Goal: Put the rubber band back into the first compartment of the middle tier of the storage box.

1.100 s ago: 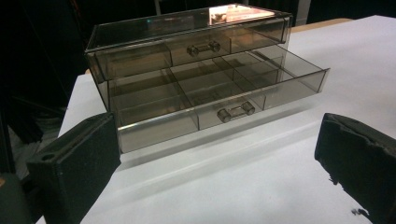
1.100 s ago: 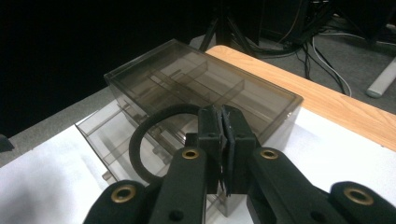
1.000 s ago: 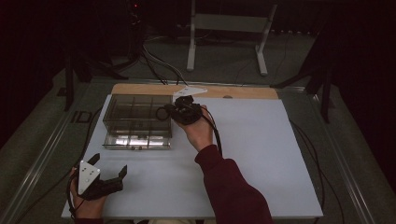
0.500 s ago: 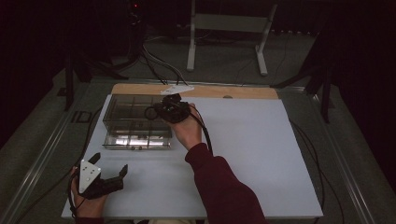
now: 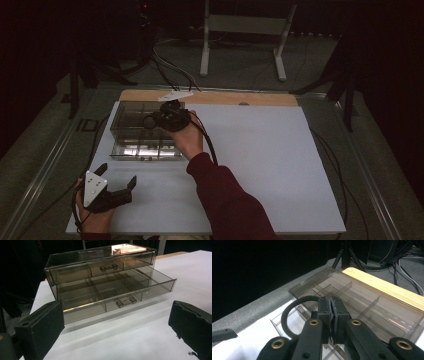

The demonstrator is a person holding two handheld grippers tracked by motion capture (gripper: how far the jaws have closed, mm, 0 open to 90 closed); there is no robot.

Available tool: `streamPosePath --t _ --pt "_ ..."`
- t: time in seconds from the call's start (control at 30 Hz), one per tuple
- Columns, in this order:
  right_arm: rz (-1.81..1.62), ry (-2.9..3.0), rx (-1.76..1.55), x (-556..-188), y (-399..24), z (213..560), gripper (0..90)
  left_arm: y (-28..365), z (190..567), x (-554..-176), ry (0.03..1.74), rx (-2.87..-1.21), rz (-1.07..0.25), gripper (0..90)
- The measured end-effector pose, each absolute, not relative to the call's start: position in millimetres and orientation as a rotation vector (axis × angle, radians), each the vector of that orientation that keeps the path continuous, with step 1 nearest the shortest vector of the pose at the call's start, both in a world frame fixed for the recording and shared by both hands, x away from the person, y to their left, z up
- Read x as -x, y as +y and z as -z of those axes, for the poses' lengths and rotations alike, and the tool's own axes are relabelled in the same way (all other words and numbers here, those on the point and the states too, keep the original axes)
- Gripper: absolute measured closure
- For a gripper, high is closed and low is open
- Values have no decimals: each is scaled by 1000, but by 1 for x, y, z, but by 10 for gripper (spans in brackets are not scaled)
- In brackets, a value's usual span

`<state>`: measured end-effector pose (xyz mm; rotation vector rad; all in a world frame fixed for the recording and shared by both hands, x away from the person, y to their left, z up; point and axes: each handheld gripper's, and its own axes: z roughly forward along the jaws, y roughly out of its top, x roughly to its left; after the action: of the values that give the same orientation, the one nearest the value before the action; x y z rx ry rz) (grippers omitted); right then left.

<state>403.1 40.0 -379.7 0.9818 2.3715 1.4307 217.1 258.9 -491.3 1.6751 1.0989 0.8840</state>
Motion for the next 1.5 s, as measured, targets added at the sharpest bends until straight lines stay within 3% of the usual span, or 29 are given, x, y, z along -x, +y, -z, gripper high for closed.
streamPosePath --t 1.5 --pt "-1429 2438 -974 -404 98 393 878 257 490 -214 1090 -1660 -895 9"
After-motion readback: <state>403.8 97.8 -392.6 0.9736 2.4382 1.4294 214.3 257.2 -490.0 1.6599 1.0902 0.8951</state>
